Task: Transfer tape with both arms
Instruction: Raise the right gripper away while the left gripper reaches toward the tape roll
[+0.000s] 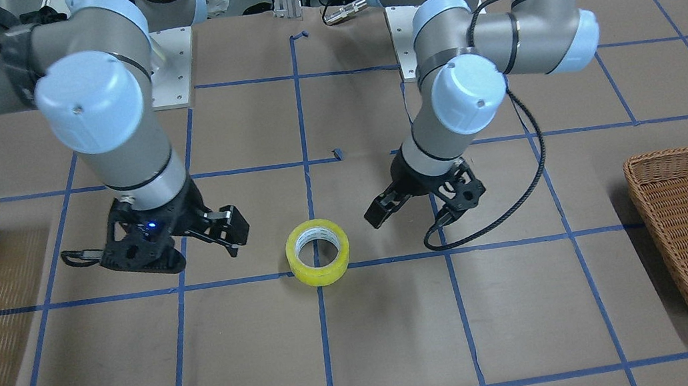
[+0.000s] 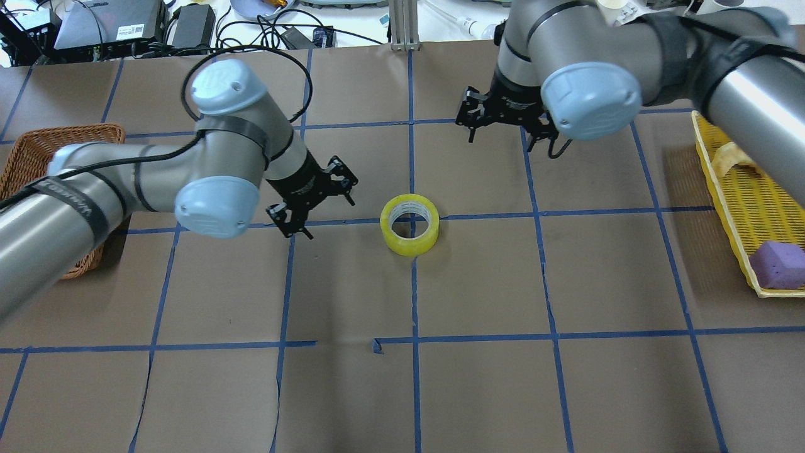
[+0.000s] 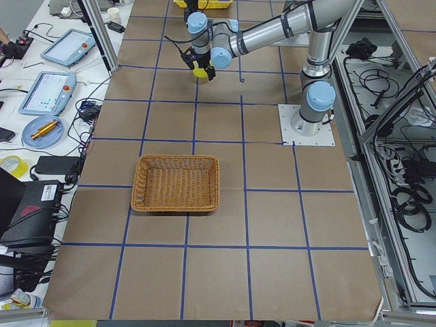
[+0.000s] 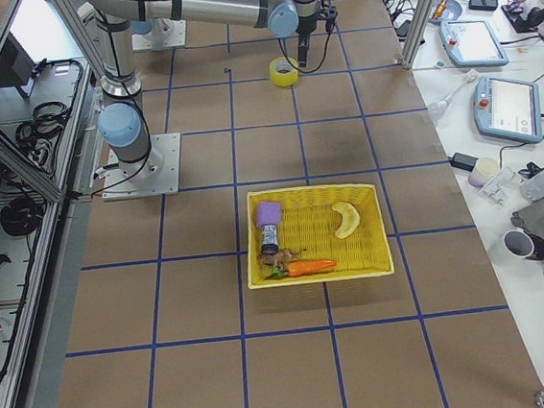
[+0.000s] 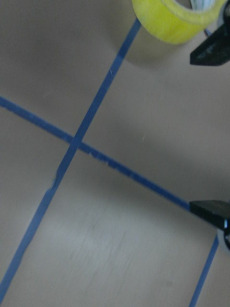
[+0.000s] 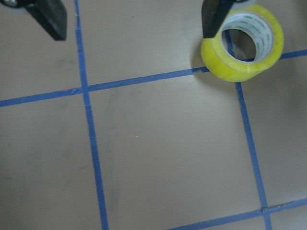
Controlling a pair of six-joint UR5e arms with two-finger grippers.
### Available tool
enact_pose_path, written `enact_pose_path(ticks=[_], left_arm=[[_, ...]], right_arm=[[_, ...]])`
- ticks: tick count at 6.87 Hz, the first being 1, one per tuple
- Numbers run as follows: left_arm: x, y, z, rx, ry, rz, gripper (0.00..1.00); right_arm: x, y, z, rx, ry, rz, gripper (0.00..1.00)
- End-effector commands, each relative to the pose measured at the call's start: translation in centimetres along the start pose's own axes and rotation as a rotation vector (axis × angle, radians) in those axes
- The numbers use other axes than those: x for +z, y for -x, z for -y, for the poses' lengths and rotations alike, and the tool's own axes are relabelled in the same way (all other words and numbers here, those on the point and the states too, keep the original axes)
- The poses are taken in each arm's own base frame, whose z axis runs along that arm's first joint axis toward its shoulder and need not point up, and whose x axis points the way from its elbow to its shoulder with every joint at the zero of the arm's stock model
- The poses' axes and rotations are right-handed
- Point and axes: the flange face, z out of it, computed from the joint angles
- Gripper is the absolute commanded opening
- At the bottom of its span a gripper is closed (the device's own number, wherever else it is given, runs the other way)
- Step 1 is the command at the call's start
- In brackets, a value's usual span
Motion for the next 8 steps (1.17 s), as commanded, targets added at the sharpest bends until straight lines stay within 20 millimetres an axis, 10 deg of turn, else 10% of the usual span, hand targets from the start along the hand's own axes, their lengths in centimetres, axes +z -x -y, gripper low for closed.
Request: enact_pose_path(ticks=[1, 4, 5, 6, 8], left_arm=[[5.4, -4.4, -3.6, -0.097, -0.007, -0.029, 1.0], [8.8, -5.8, -2.8, -0.084, 0.015, 0.002, 0.71], [8.7, -5.8, -2.8, -0.083, 0.015, 0.001, 0.49], [8.6, -5.9, -2.8, -0.039, 0.012, -0.001, 0.0], [7.2, -5.9, -2.7, 0.111, -0.007, -0.011, 0.0]], right_arm=[[-5.5, -5.1, -2.6, -0.103, 0.042, -0.099, 1.0], [-6.2, -3.4, -4.4, -0.127, 0.07, -0.046, 1.0], [-7.1, -3.1, -5.0, -0.131, 0.06, 0.0, 1.0], [-7.5, -3.3, -5.2, -0.136, 0.052, -0.001, 1.0], [-7.6, -4.1, -4.7, -0.163, 0.046, -0.009, 1.0]])
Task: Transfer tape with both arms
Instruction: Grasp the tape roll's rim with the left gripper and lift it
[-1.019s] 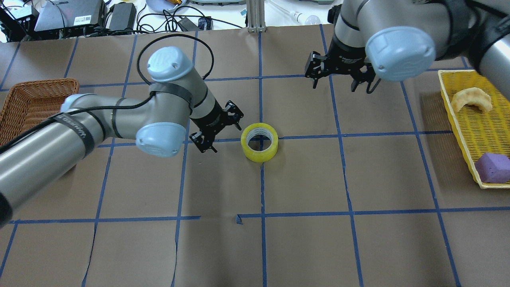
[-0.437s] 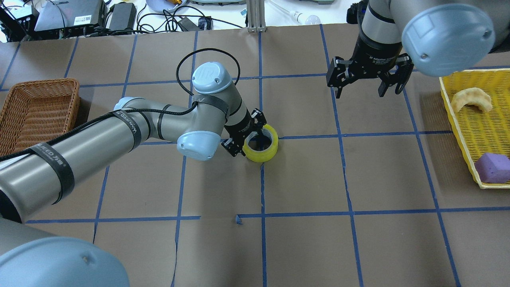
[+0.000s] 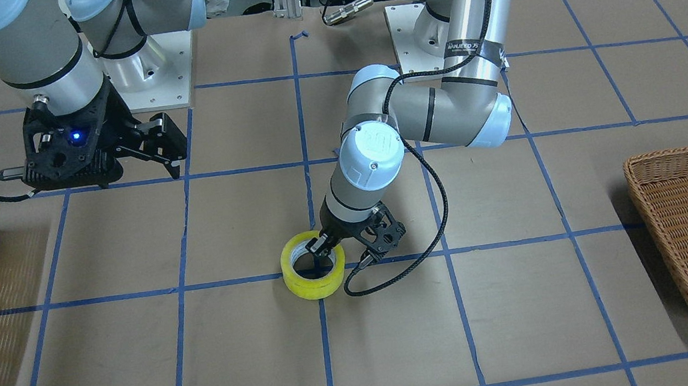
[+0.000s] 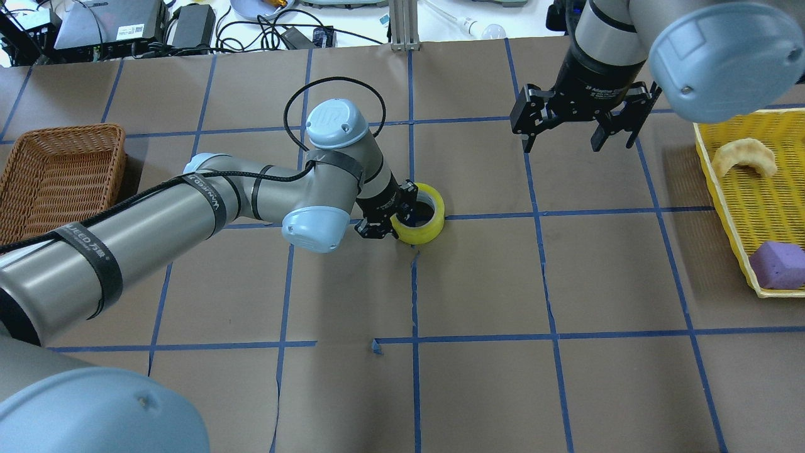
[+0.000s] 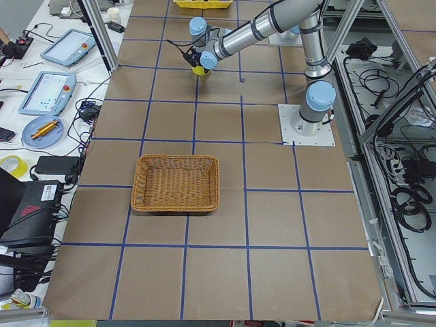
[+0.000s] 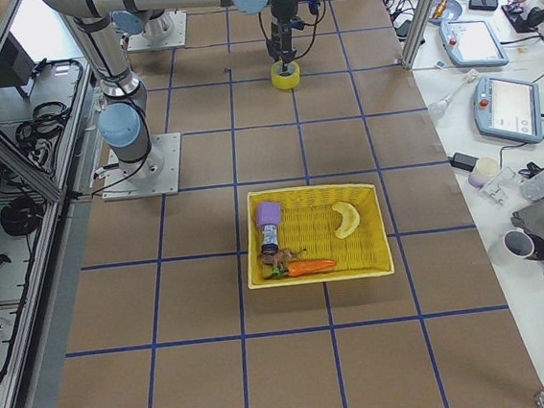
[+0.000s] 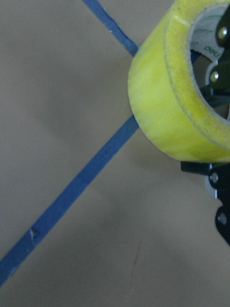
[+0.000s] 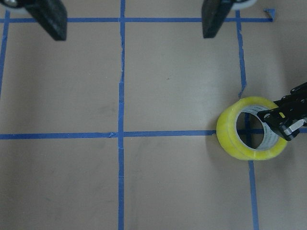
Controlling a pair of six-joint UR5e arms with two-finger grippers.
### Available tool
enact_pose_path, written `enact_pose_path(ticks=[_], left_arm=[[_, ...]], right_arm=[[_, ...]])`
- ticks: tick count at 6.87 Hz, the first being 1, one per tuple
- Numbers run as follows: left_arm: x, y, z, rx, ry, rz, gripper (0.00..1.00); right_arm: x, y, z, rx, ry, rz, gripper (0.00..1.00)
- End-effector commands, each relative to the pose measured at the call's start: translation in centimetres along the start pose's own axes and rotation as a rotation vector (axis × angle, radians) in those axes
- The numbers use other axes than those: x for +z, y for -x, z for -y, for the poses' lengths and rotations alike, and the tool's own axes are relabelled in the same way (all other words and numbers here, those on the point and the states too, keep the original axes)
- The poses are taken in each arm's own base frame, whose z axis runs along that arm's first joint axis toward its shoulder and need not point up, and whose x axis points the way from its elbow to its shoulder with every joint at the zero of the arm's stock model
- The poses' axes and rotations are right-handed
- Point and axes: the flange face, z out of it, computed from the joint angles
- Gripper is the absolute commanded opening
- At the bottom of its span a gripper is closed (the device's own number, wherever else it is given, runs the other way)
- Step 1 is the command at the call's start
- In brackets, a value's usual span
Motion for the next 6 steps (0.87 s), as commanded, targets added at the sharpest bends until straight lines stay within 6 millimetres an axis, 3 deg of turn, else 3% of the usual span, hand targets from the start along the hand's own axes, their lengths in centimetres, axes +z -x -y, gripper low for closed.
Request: enact_pose_path(ticks=[1, 2, 3, 5, 6], left_arm=[[-4.3, -0.5, 2.1, 0.15, -0.085, -0.027, 0.0], [-9.1, 0.6, 6.8, 0.124, -0.082, -0.015, 0.0], [-13.3, 2.8, 10.1, 0.298, -0.014, 0.059, 0.0], [-19.9, 10.8, 18.3, 0.674, -0.083, 0.341, 0.0], [-21.8, 15.5, 22.7, 0.808, -0.072, 0.367, 0.0]], right_arm=[[-0.3, -0.7, 0.2, -0.049, -0.008, -0.007, 1.0], [-0.2, -1.9, 0.4, -0.066, -0.004, -0.056, 1.0], [-0.4, -1.9, 0.4, -0.063, -0.009, -0.05, 1.0], [-1.2, -1.6, -0.3, -0.051, -0.025, -0.047, 1.0], [-1.4, -1.4, -0.5, -0.051, -0.028, -0.047, 1.0]])
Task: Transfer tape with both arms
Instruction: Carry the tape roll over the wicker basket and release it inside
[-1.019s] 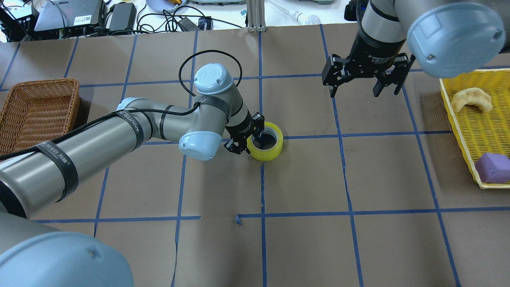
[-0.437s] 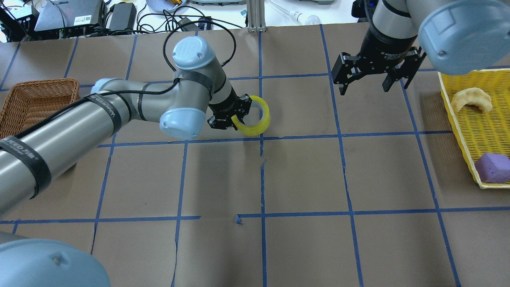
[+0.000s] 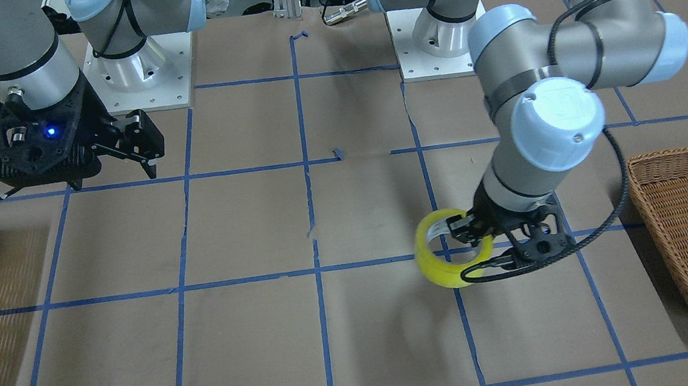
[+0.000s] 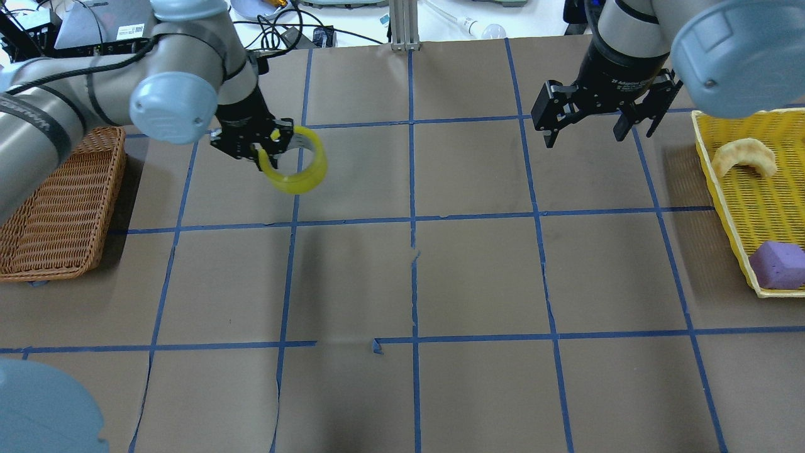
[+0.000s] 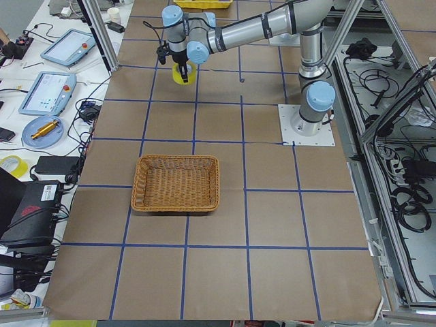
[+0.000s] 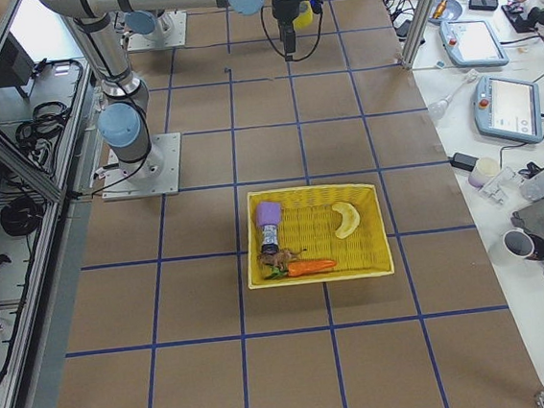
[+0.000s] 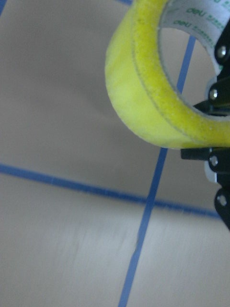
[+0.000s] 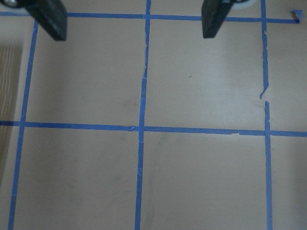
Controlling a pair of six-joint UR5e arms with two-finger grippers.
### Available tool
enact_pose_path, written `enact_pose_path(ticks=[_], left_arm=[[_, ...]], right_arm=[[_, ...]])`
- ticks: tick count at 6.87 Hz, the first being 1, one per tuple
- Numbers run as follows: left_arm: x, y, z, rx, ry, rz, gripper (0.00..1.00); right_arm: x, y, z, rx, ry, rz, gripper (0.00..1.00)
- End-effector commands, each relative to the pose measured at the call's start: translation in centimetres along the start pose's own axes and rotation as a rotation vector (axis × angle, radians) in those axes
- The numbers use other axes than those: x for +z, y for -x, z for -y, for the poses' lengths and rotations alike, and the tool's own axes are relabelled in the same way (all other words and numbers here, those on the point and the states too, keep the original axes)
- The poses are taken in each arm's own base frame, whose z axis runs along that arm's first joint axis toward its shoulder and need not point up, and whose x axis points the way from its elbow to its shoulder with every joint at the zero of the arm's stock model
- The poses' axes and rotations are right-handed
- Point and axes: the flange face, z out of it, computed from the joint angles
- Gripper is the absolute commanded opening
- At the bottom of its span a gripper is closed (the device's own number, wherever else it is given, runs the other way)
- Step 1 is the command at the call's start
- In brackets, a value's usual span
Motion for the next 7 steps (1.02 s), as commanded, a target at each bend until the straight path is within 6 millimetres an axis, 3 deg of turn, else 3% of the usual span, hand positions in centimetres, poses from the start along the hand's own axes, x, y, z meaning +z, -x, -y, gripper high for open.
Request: enact_pose_path(ticks=[1, 2, 3, 4, 5, 6, 7], left_arm=[[0.2, 15.6, 1.1, 0.295, -0.009, 0.077, 0.0], [2.3, 24.2, 1.0, 0.437, -0.02, 0.073, 0.0], [3.2, 31.0, 0.7, 0.46, -0.076, 0.124, 0.0], [4.5, 34.3, 1.5, 0.451, -0.14, 0.132, 0.0], [6.5, 39.3, 0.8, 0.385, -0.149, 0.12, 0.0], [8.8, 42.2, 0.7, 0.347, -0.159, 0.064, 0.0], [10.6, 43.0, 0.7, 0.338, -0.142, 0.043, 0.0]], right_arm=[[-0.2, 0.2, -0.4, 0.001, -0.002, 0.0, 1.0], [-0.5, 0.3, -0.4, 0.0, -0.009, 0.0, 1.0], [-0.4, 0.3, -0.4, 0.0, -0.006, 0.002, 1.0], [-0.3, 0.2, -0.4, 0.001, -0.003, 0.0, 1.0], [-0.6, 0.3, -0.3, -0.002, -0.017, 0.002, 1.0], [-0.4, 0.3, -0.4, -0.002, -0.011, 0.0, 1.0], [-0.4, 0.2, -0.3, 0.0, -0.012, -0.001, 1.0]])
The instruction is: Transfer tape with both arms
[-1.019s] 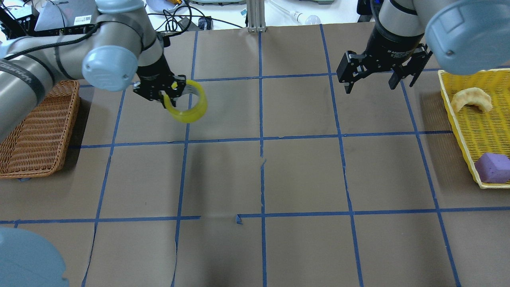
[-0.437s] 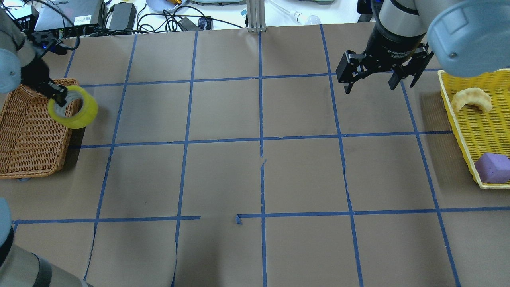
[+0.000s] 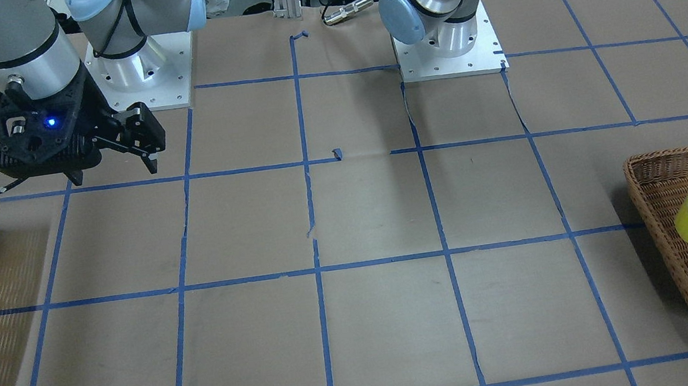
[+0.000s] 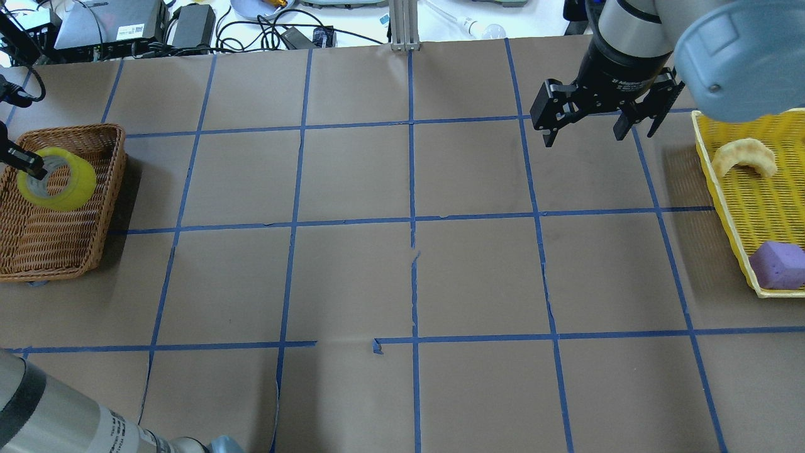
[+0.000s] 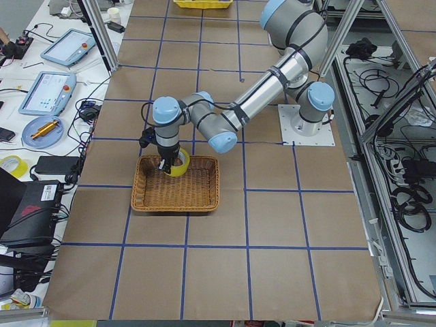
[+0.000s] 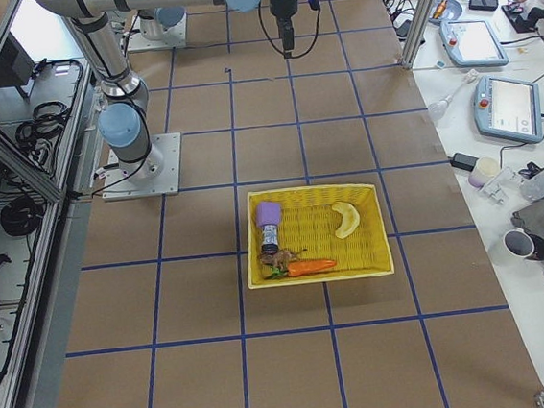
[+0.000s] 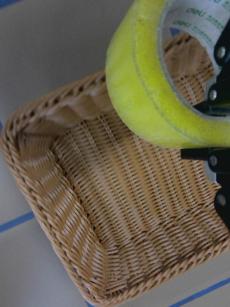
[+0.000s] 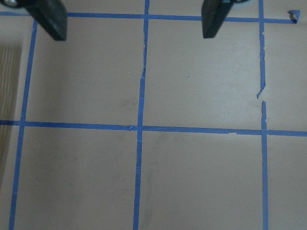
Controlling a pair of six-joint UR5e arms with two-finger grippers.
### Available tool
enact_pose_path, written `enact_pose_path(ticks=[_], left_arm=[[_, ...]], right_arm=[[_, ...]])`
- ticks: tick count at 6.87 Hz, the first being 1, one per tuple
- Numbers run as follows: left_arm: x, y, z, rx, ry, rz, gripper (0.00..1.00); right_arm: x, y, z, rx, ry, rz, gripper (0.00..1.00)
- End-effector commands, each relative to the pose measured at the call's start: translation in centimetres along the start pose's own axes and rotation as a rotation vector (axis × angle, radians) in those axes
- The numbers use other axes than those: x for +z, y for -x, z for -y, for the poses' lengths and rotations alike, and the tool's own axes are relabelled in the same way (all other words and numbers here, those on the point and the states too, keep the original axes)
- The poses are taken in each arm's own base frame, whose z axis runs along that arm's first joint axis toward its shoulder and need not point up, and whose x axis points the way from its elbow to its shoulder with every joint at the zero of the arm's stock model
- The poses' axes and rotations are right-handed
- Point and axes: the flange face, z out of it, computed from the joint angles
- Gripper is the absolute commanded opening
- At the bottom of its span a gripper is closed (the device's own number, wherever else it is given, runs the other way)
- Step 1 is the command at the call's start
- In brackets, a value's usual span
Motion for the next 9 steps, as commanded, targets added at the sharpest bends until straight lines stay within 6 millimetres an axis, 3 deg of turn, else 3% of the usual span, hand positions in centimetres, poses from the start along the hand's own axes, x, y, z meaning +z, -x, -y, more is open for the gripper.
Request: enact_pose_path(ticks=[1, 2, 3, 4, 5, 7, 9], left_arm=[[1.8, 1.7, -1.4, -0.019, 0.008, -0.022, 0.99], [0.1, 1.0, -1.1, 0.004, 0.028, -0.019, 1.0], [-2.8, -1.1, -0.4, 0.031, 0.068, -0.069, 1.0], [-7.7, -4.4, 1.6, 0.075, 0.052, -0.051, 1.0], [-12.3, -9.3, 3.4, 0.076, 0.056, -0.069, 1.0], [-19.7, -20.9, 5.2, -0.171, 0.116, -0.118, 1.0], [-26.7, -34.9, 7.7, -0.391, 0.071, -0.077, 1.0]], right_arm=[[0.1, -0.1, 0.1, 0.001, -0.002, 0.0, 1.0], [0.1, -0.1, 0.0, 0.001, -0.002, 0.0, 1.0], [0.4, -0.1, 0.2, 0.001, 0.001, 0.0, 1.0], [0.1, -0.2, 0.1, 0.004, -0.004, 0.0, 1.0], [0.1, -0.4, 0.2, 0.008, -0.005, 0.0, 1.0], [-0.2, -0.3, 0.2, 0.006, -0.013, -0.001, 1.0], [-0.4, -0.2, 0.2, 0.003, -0.016, -0.001, 1.0]])
